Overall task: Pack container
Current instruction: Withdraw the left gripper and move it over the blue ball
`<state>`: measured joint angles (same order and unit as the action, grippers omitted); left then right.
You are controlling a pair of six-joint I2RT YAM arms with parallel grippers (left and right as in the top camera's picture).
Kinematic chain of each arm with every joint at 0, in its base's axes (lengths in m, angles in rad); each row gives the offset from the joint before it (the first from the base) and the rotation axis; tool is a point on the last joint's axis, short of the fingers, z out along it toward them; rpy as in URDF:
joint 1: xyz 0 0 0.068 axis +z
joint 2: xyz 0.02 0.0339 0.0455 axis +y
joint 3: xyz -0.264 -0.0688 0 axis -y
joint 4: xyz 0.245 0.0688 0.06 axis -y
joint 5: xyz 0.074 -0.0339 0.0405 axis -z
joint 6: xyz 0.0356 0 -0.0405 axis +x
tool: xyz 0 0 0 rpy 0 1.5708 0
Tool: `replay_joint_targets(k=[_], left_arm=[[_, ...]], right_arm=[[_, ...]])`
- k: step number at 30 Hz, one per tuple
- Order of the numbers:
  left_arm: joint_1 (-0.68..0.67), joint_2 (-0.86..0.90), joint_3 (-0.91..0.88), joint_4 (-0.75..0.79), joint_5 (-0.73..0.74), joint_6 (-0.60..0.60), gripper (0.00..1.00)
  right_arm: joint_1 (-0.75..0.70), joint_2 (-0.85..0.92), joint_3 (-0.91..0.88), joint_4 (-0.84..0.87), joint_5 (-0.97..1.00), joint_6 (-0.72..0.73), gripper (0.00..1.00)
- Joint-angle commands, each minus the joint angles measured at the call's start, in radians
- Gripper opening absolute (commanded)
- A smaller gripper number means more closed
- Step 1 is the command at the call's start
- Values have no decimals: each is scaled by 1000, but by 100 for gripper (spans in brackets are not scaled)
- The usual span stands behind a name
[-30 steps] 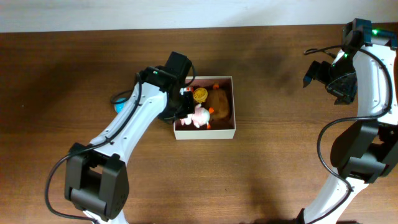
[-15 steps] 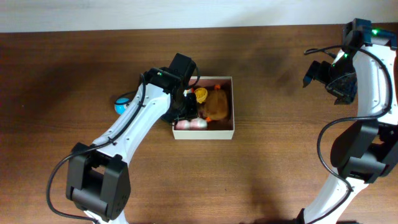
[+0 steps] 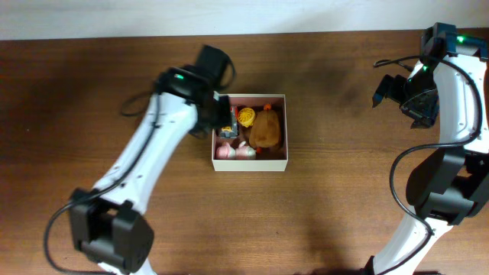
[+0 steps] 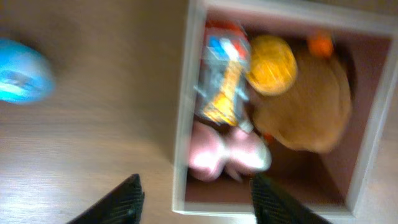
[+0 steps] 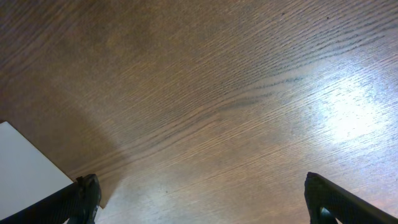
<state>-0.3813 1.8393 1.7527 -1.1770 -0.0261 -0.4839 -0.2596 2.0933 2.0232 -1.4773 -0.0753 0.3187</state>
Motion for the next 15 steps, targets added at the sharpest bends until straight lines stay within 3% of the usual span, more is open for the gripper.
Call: replay_joint_targets(k=[1,3,4,15], left_arm=[[76,-68,32,-14,-195,34,76],[113,-68,30,-17,-262,47,98],[134,-64,27,-16,-292,65,100],[322,64,15,56,-273,318,100]], right_arm=[[-3,-17,-2,0,9,12,99],[-3,-17,-2,0,9,12,99],[-3,-17,-2,0,9,12,99],[-3,-17,-2,0,9,12,99]])
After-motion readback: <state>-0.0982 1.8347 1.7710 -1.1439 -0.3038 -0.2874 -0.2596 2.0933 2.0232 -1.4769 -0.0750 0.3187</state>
